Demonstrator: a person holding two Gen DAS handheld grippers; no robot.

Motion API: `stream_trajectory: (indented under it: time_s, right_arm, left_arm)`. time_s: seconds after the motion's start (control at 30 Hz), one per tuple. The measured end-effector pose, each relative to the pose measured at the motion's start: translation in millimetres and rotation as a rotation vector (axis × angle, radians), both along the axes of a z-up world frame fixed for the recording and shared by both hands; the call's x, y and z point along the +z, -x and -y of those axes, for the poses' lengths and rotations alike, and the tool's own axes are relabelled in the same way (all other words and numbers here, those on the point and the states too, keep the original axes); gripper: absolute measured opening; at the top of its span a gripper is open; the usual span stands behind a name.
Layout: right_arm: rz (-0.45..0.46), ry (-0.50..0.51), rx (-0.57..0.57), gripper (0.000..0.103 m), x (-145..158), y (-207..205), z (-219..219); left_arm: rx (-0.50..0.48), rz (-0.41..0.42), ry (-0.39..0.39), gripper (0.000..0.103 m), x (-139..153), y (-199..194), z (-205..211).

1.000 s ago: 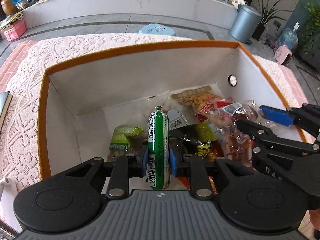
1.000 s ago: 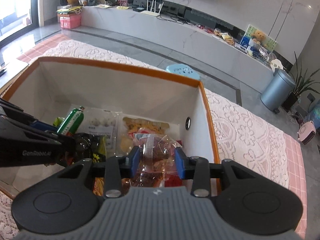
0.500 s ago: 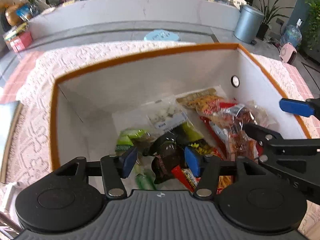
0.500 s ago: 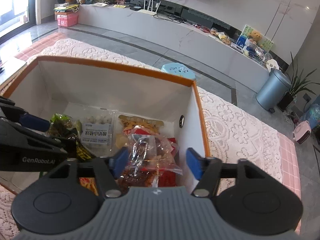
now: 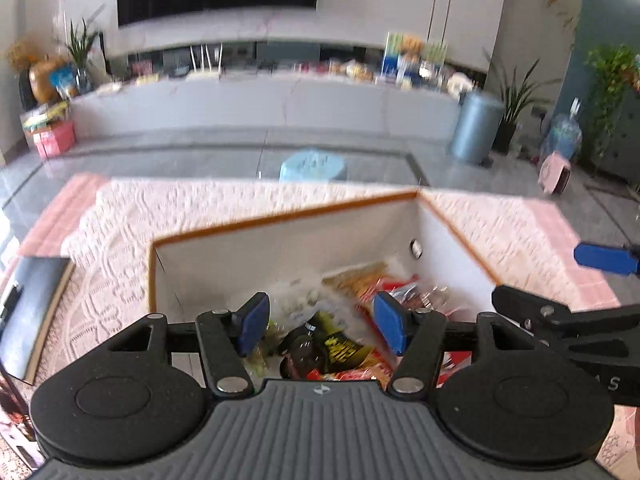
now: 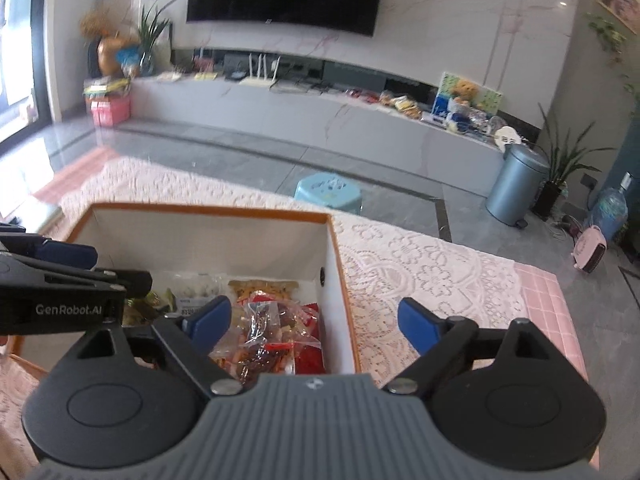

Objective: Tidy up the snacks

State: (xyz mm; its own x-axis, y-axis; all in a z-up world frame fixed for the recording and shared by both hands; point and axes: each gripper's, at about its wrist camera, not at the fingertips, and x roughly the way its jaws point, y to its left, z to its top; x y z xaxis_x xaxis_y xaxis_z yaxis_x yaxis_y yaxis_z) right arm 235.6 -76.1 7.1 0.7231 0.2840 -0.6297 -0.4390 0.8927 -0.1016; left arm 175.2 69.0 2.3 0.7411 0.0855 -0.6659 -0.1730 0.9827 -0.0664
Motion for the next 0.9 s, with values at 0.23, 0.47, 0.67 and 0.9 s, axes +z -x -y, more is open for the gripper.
stream_trajectory:
  time_s: [0.23, 0.47, 0.67, 0.9]
  right_arm:
    - [0.061, -0.103, -0.075, 0.095, 25, 45, 34]
    - [0.142, -0.193, -0.116, 0.099, 37, 100, 64]
    - [0.167, -0.18, -0.135, 0.099, 30, 132, 74]
    - [0.123, -0.152, -0.142, 0.099, 7, 140, 73]
  left_arm:
    - [0.012, 0.157, -0.046, 0.076, 18, 39, 24]
    - [0.014, 0.237, -0.061, 0.087, 25, 74, 41]
    - [0.02, 0.216, -0.081, 0.087, 17, 86, 48]
    - [0.02, 0.126, -0.114, 0.087, -7, 80, 52]
